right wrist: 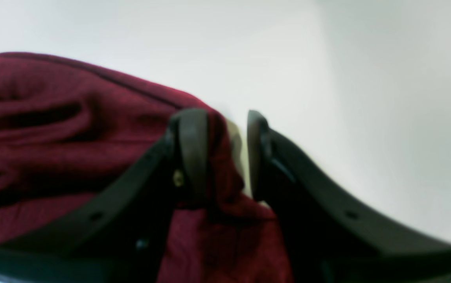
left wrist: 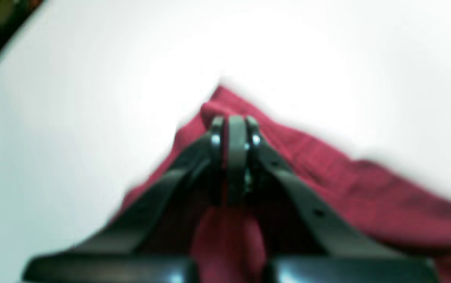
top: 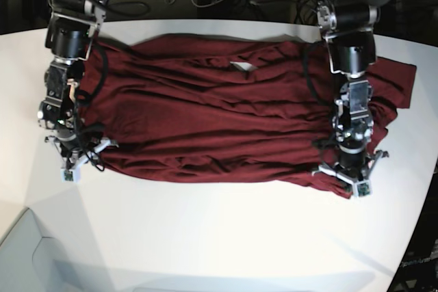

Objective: Layout the t-shirt on the table in an organized manner, then fold the t-shirt properly
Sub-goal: 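Slide the left gripper along the shirt's side toward its hem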

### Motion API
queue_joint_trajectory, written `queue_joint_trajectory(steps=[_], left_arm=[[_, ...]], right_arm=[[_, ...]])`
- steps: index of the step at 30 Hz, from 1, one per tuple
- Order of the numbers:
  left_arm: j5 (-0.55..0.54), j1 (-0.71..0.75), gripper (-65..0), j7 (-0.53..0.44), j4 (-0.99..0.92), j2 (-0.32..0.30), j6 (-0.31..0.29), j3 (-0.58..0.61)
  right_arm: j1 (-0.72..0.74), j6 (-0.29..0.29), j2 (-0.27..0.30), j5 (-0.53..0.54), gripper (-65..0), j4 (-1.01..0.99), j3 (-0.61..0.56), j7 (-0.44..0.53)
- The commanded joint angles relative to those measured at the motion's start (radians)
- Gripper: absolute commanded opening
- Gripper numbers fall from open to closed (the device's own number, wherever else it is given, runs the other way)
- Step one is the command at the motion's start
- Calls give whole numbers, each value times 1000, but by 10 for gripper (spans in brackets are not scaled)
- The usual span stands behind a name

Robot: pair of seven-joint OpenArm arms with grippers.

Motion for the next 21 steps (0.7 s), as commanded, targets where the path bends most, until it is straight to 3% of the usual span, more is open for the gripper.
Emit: queue_joint_trajectory(steps=[1, 8, 21], left_arm=[[0, -30, -649, -29, 32, -8, 3, -2], [10, -112, -649, -29, 15, 13, 5, 0], [10, -432, -649, -35, -414, 5, 9, 1]], right_arm=[[27, -6, 14, 9, -463, 19, 0, 23], [27, -6, 14, 9, -463, 19, 0, 23], [86, -6, 32, 9, -456, 19, 6, 24]])
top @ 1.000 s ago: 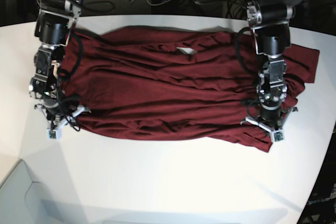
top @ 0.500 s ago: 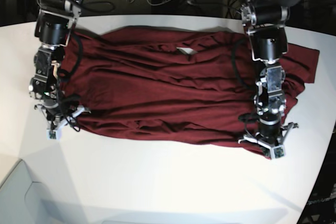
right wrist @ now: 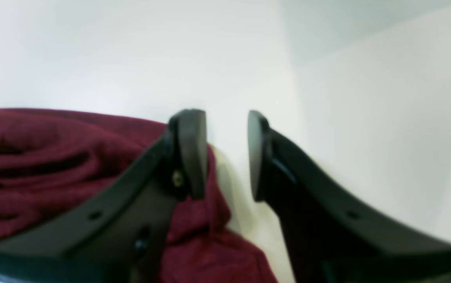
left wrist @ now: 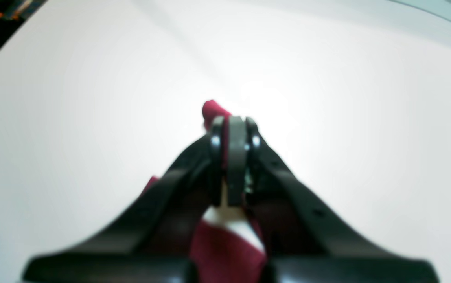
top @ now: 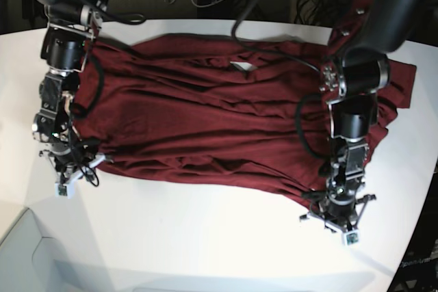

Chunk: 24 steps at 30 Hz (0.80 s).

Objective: Layout the t-shirt on the table in an organized manner, then fold the t-shirt properly
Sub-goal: 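Slide the left gripper along the shirt's side toward its hem, then pinch the shirt's sides with both grippers and pull them outward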

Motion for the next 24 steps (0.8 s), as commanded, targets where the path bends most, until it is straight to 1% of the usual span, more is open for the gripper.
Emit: queue_joint_trajectory(steps=[1, 7, 9, 10, 13, 15, 17, 19, 22, 24], left_arm=[[3, -56, -648, -34, 9, -9, 4, 2], [3, -76, -645, -34, 7, -10, 6, 2], [3, -76, -636, -34, -4, -32, 1, 2], [3, -76, -610, -33, -5, -38, 0, 2], [3, -73, -481, -33, -5, -44, 4, 2], [3, -73, -387, -33, -5, -46, 6, 2], [-2, -72, -316, -33, -5, -49, 6, -2], [-3, -72, -282, -33, 4, -56, 6, 1], [-5, -68, -275, -28, 7, -56, 1, 1], [-5, -33, -276, -28, 10, -55, 0, 1]], right_arm=[[26, -6, 16, 6, -456, 19, 3, 25], [16, -6, 17, 6, -456, 50, 3, 25], [-13, -6, 13, 6, -456, 93, 3, 22], [-27, -6, 11, 6, -456, 119, 1, 22], [-53, -4, 7, 6, -456, 163, -2, 15], [-67, -4, -9, 6, -456, 183, -3, 14], [-87, -3, -20, 6, -456, 203, -3, 14], [-118, -3, -21, 6, -456, 232, -3, 14], [-153, -3, -44, 6, -456, 264, -3, 14], [-178, -3, -47, 6, -456, 283, -3, 14]])
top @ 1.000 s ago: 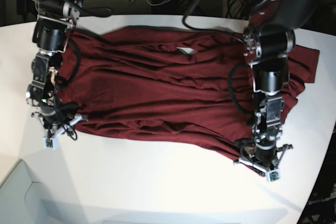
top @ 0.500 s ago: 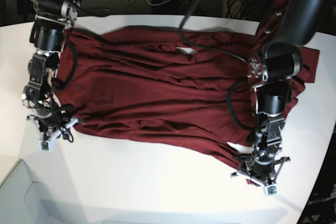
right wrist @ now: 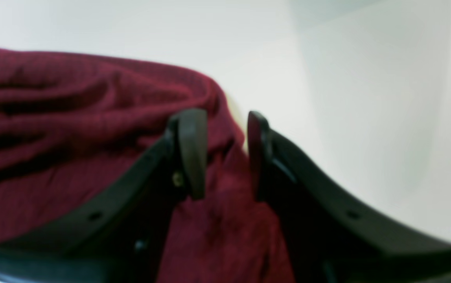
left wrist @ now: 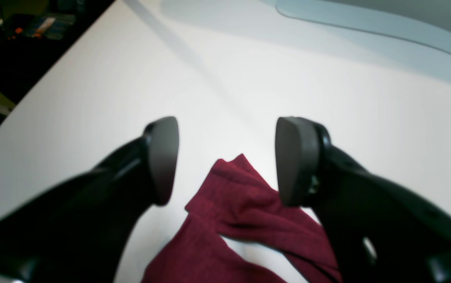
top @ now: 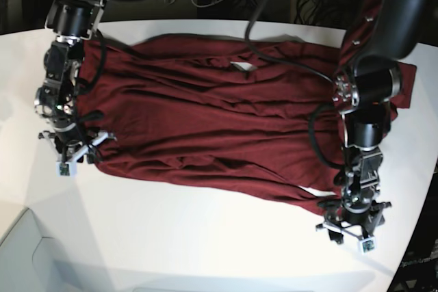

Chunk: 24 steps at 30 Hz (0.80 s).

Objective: Layout the t-shirt on the table in an organized manner, then fold the t-shirt properly
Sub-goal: 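Pinch the shirt's sides with both grippers and pull them outward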

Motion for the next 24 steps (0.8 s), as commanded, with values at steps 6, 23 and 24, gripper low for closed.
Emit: queue_joint_trajectory(steps=[6, 23, 24], left_arm=[[9, 137, -350, -17, 171, 17, -2, 1], [4, 343, -589, 32, 213, 0, -3, 1], [7, 341, -589, 32, 213, -3, -3, 1]], right_arm=[[-8, -3, 6, 12, -456, 32, -1, 28], [-2, -2, -2, 13, -459, 15, -154, 36], [3, -2, -2, 13, -459, -8, -156, 36]])
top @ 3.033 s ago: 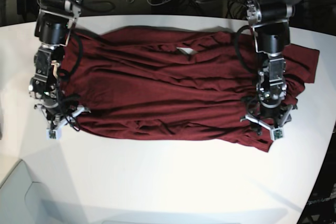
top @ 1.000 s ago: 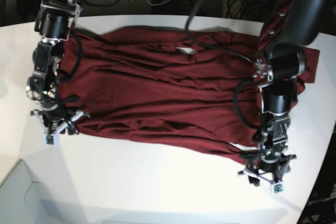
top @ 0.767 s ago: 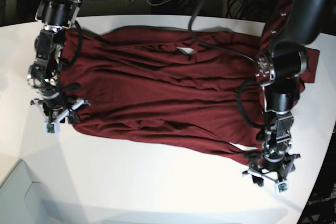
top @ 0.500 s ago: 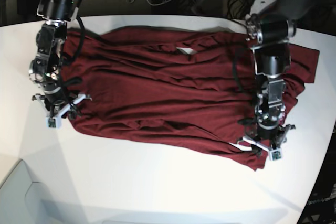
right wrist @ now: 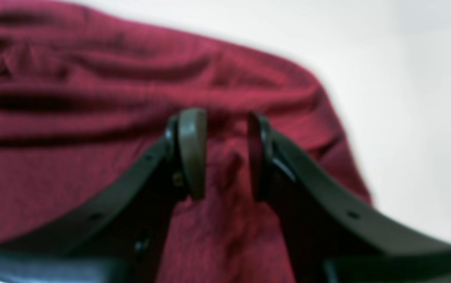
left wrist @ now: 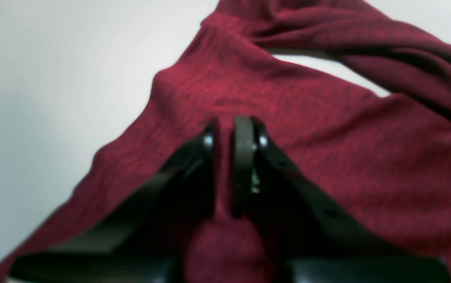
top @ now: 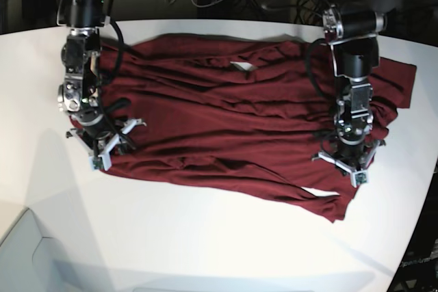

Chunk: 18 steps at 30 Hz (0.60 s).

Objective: Layout the t-shirt on the table in an organized manner, then fold the t-shirt properly
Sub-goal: 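Pinch the shirt's sides with both grippers and pull them outward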

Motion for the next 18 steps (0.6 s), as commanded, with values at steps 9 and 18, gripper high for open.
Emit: queue_joint_trajectory(steps=[9, 18], left_arm=[[-4, -49, -588, 20, -1, -43, 10, 0], [-3, -78, -588, 20, -1, -40, 10, 0]], right_arm=[[-16, -3, 61, 4, -460, -66, 7, 28], [-191, 4, 81, 4, -459, 118, 1, 26]])
